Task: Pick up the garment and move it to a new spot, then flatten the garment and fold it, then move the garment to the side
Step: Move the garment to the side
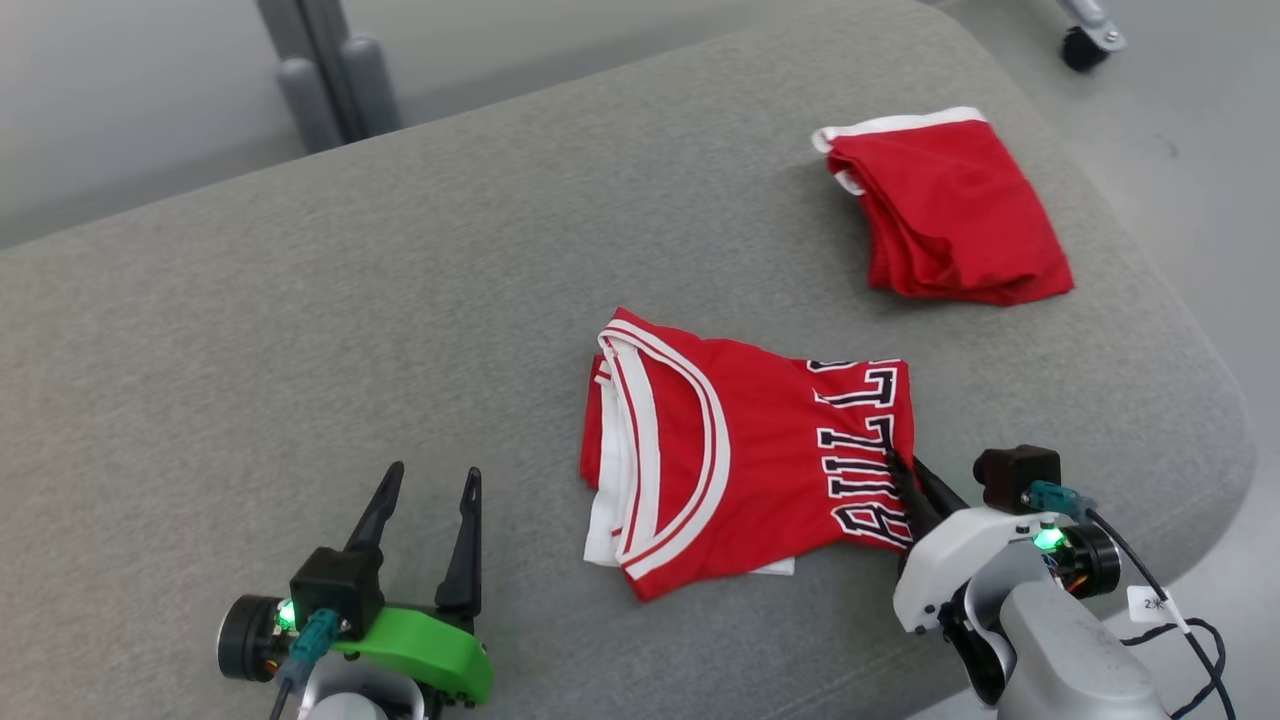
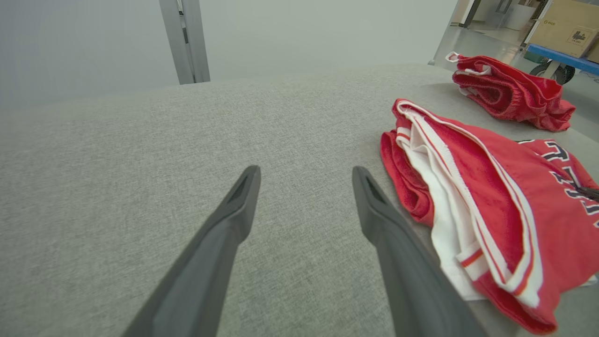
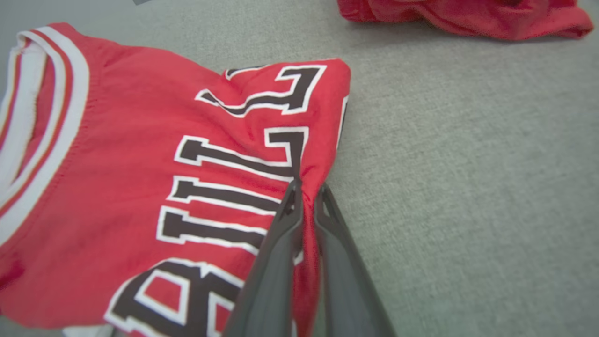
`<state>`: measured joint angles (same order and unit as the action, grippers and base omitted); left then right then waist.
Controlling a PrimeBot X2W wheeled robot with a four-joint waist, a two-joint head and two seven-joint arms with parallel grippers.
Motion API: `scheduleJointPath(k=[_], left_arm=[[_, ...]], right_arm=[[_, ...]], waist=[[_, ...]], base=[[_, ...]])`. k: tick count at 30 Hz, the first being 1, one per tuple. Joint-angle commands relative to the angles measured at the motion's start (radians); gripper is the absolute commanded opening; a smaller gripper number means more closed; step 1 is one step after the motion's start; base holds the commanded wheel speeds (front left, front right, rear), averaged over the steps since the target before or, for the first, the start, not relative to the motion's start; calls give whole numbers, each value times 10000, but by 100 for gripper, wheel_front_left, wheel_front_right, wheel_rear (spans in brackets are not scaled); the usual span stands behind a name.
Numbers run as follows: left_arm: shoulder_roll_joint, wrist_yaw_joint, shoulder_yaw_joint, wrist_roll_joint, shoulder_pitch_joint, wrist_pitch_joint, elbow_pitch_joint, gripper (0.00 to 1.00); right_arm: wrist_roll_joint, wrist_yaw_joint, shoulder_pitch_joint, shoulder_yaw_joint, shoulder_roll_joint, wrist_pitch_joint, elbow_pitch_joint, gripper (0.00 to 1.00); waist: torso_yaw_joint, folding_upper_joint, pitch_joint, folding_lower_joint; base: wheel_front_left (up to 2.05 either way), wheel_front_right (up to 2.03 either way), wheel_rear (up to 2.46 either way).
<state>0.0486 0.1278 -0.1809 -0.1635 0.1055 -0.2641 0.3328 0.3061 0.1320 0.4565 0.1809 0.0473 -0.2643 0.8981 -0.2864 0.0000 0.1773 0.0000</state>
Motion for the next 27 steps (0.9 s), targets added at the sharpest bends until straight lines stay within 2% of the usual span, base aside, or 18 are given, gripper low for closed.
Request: scheduleJointPath(k=[1,8,16,23,27], left_arm=[[48,46,-93,64,37,2,-16,100],[54,46,-346,192,135,2,12,100],[220,41,-400,173,222,2,40,100],[373,41,-487,76,421,2,6,100],[532,42,-560,49,551,2,20,100]], right_arm=[[49,-27,-247,-44,69,8,-82,0],[-126,-26,-581,-258,55,4,-526,0],[-234,-21,141,523,33,-4,-1592,0],[-153,-23,2176,1257,46,30,-2293,0],[-502,-23,3687,1073,56,305,-2092,0]], waist=[[-1862,0,-4,0],[-2322,0,163,0],[-2002,0,574,0],[-1325,0,1008,0],[-1018,0,1249,0]], base=[[0,0,0],[0,0,0],[0,0,0],[0,0,0],[0,0,0]])
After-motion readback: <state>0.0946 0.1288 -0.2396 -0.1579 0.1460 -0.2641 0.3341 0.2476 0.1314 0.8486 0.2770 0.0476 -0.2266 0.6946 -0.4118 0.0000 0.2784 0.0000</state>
